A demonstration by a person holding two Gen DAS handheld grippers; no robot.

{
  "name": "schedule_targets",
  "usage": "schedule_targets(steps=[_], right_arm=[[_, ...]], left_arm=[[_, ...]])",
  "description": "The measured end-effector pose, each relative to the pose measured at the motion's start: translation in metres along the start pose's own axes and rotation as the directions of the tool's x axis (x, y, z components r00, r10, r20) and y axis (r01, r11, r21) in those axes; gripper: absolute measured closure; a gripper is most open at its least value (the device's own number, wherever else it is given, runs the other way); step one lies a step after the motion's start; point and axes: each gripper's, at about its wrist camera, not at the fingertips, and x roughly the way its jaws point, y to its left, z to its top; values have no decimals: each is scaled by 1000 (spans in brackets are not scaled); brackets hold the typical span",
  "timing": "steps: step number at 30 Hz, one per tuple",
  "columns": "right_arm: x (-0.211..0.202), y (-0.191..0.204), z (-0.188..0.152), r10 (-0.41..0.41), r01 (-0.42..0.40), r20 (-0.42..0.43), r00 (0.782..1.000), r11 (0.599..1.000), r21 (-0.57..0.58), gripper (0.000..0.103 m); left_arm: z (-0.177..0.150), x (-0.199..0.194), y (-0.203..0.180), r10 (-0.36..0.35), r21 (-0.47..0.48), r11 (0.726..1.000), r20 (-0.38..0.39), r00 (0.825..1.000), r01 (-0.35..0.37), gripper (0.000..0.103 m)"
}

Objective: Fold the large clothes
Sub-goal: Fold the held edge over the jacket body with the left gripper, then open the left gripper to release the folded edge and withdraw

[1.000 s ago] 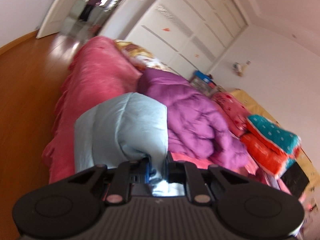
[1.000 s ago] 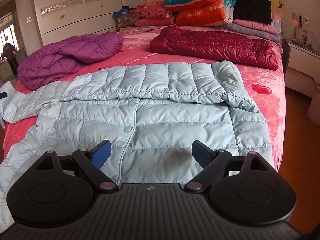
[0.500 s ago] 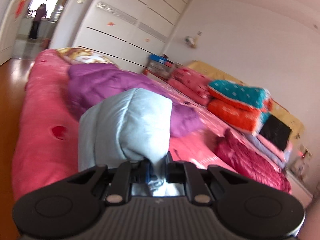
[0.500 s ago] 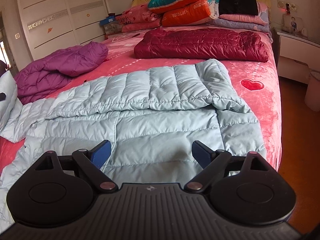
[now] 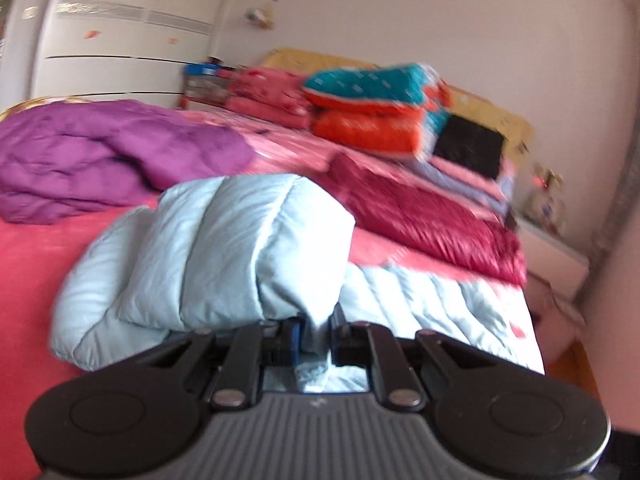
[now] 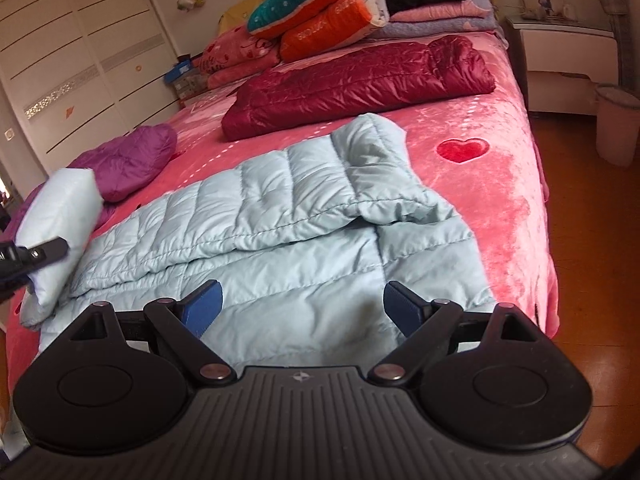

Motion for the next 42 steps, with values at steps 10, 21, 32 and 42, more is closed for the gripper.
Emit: schedule_targets(steps=[10, 21, 32, 42], right_arm=[[-3, -36, 18, -8, 1, 57, 998, 993, 121, 0], [-9, -67, 24, 26, -51, 99, 995, 967, 248, 0], [7, -40, 28, 203, -215, 80, 976, 956, 198, 0], [13, -33, 40, 237, -249, 101, 966, 959, 137, 0]], left_arm=[[-32, 30, -50, -53, 155, 985, -146, 988, 76, 92], [-45, 27, -75, -40, 289, 952, -190, 981, 95, 58], [-50, -1, -64, -116, 308, 932, -238, 964, 188, 39], [-60, -16, -91, -313, 364, 838, -290, 904, 407, 28]])
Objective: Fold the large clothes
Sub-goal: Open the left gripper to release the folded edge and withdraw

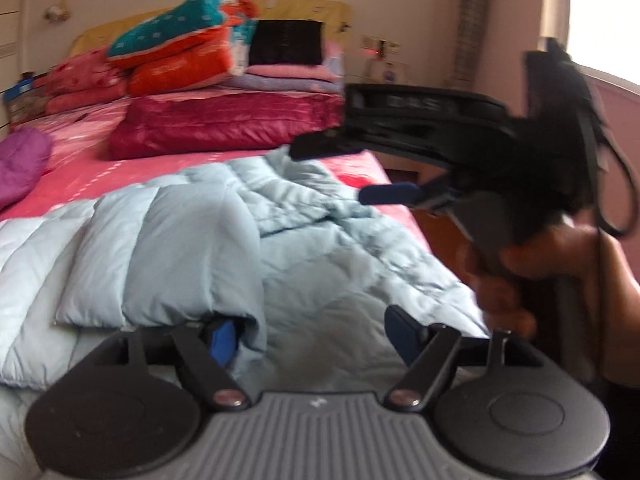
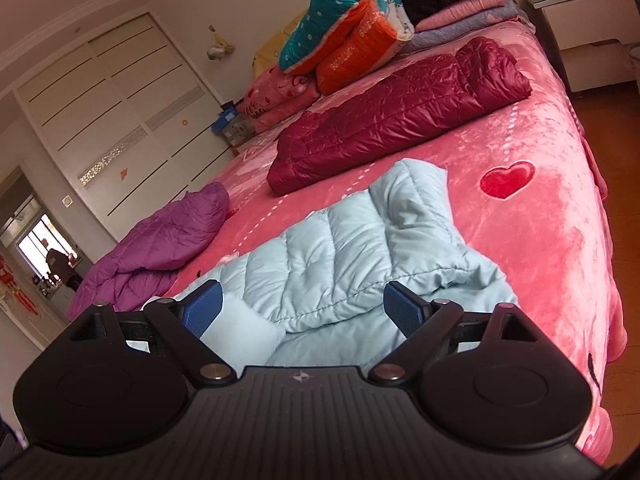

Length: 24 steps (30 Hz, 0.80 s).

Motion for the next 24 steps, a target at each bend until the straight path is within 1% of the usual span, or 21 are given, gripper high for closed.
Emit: schedule_targets(steps=[3, 6, 7, 8, 9, 10, 11, 13, 15, 16, 19, 20, 22, 24], right_arm=[[-3, -11, 4, -19, 18, 22, 1000, 999, 35, 0], [-5, -19, 7, -43, 40, 46, 998, 997, 63, 0], [-5, -22, 8, -50, 46, 51, 997, 996, 70, 0], [-5, -24, 8, -58, 54, 54, 997, 996, 76, 0], [-6, -25, 8, -66, 61, 57, 996, 995, 81, 0], [-6, -27, 8, -69, 64, 57, 996, 994, 86, 0], [-7, -27, 8, -66, 61, 55, 996, 994, 87, 0], [-7, -25, 6, -65, 61, 52, 997, 996, 68, 0], [-8, -20, 5, -62, 60, 46, 997, 998, 36, 0], [-9, -18, 4, -55, 54, 41, 998, 998, 22, 0], [-9, -12, 3, -35, 36, 31, 999, 999, -18, 0], [-9, -9, 3, -32, 33, 29, 999, 999, -35, 0], [-9, -6, 2, -26, 28, 24, 999, 998, -61, 0], [-8, -5, 2, -20, 21, 16, 1000, 997, -68, 0]], left_arm=[[-4, -8, -9, -47, 40, 998, -23, 999, 48, 27], [-9, -18, -15, -76, 74, 994, -49, 996, 80, 21], [-11, -20, -18, -69, 107, 991, -71, 995, 76, 18], [-14, -20, -21, -40, 148, 987, -101, 994, 55, 16], [-18, -21, -23, 5, 181, 983, -130, 992, 19, 16], [-21, -23, -23, 40, 190, 982, -150, 988, -11, 16], [-23, -27, -19, 50, 166, 986, -159, 986, -23, 16], [-24, -37, -10, 36, 58, 998, -168, 985, -27, 16], [-25, -44, 1, 32, -54, 998, -173, 984, -42, 18], [-25, -48, 6, 41, -91, 994, -163, 986, -57, 19], [-19, -57, 20, 110, -152, 981, -85, 990, -122, 20], [-16, -57, 26, 116, -183, 975, -73, 991, -128, 20], [-14, -52, 41, 84, -269, 958, -71, 994, -100, 20], [-14, -44, 53, 82, -353, 930, -69, 994, -101, 20]])
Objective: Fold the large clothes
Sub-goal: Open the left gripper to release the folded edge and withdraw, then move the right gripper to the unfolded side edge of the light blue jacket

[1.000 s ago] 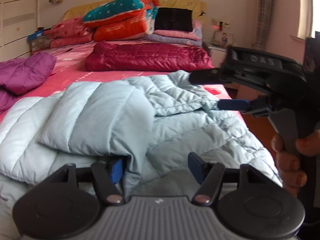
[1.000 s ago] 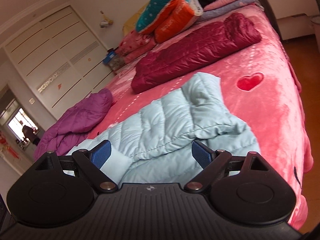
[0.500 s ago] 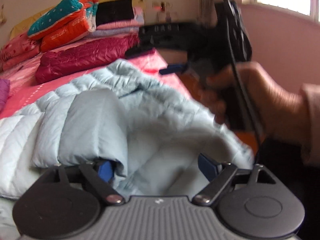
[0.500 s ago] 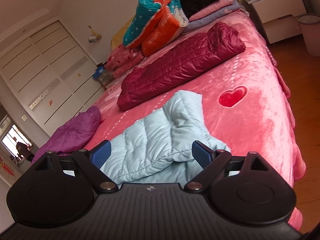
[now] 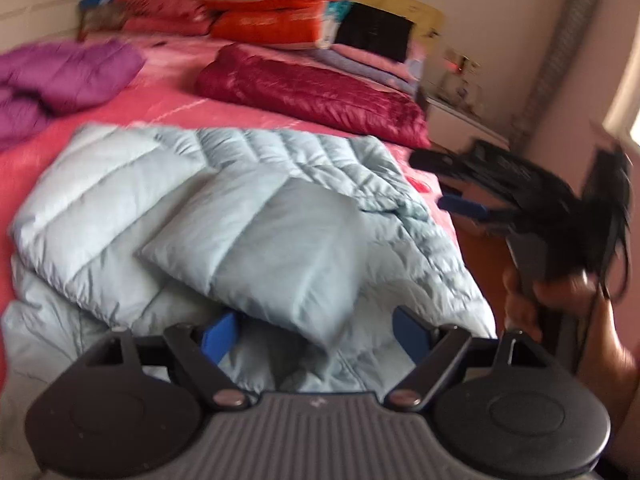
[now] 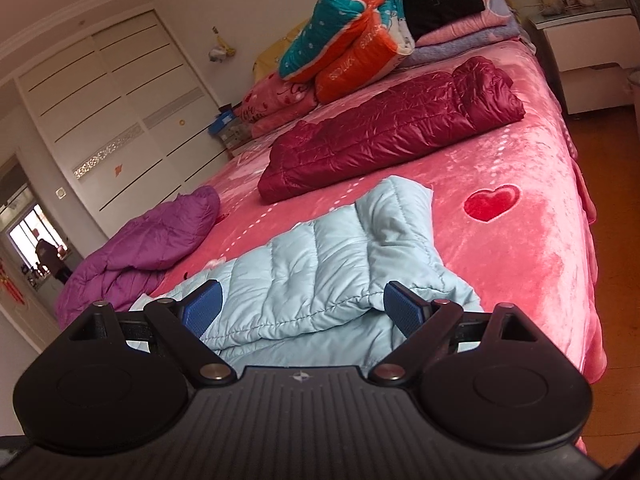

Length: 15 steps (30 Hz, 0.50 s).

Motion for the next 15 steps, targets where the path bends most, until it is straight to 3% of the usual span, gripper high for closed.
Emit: schedule_targets(steps=[5, 9, 13, 15], right_arm=[[-3, -7, 2, 1, -1, 2, 1000, 1000, 10, 0], [-10, -22, 9, 12, -14, 30, 999, 997, 81, 0], [-17, -52, 14, 29, -40, 50, 998, 975, 218, 0], [-21, -64, 14, 44, -58, 58, 997, 961, 269, 0]], left_arm=[[13, 0, 6, 42, -91, 995, 126, 991, -31, 21], [27, -10, -32, -44, 78, 997, 237, 971, 26, 19], [26, -2, -72, -244, 208, 954, 128, 961, 215, 15], [16, 6, -89, -296, 271, 922, 39, 954, 275, 15]])
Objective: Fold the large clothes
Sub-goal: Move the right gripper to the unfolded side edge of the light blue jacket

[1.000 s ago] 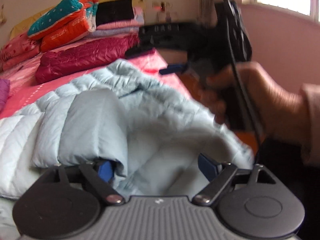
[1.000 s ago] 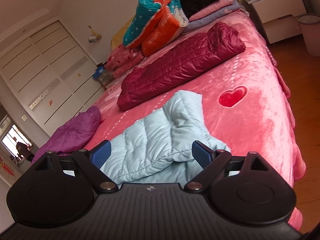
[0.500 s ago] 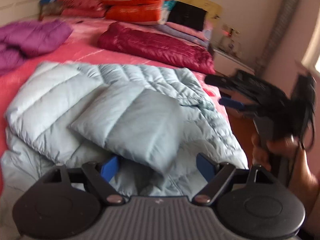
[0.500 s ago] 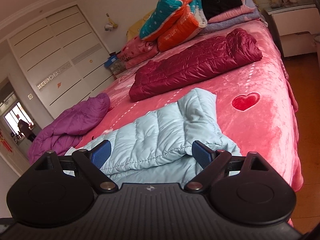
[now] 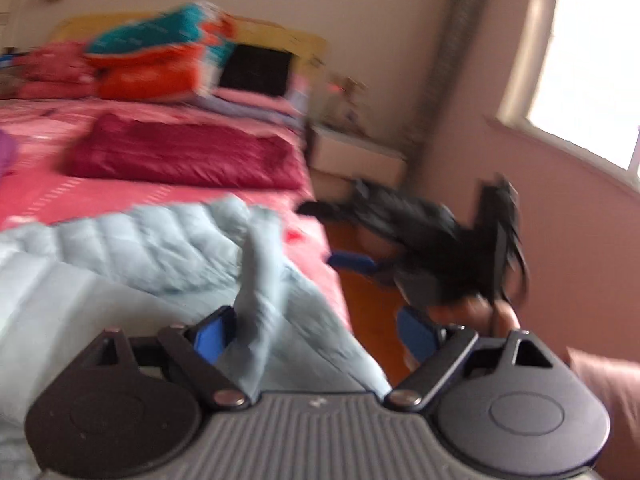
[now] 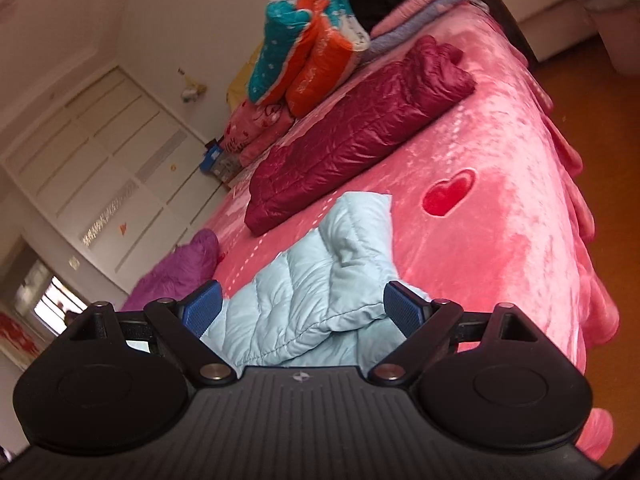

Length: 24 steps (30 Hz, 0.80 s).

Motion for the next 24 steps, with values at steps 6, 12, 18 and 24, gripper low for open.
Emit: schedule_targets(steps=[6, 12, 18, 24], right_arm=[[-5, -11, -2, 40, -40, -98, 994, 999, 2, 0], [-12, -4, -13, 1, -29, -234, 972, 993, -115, 0], [-26, 1, -32, 27, -71, -330, 944, 990, -120, 0], [-38, 4, -52, 19, -64, -383, 923, 992, -106, 2]], left_arm=[[-23, -11, -5, 67, 56, 997, -83, 994, -62, 15], [-40, -46, 23, 193, 57, 981, -140, 971, -187, 15], [-46, -65, 62, 313, -13, 948, -141, 939, -318, 15], [-51, -66, 80, 373, -45, 923, -137, 918, -381, 16]])
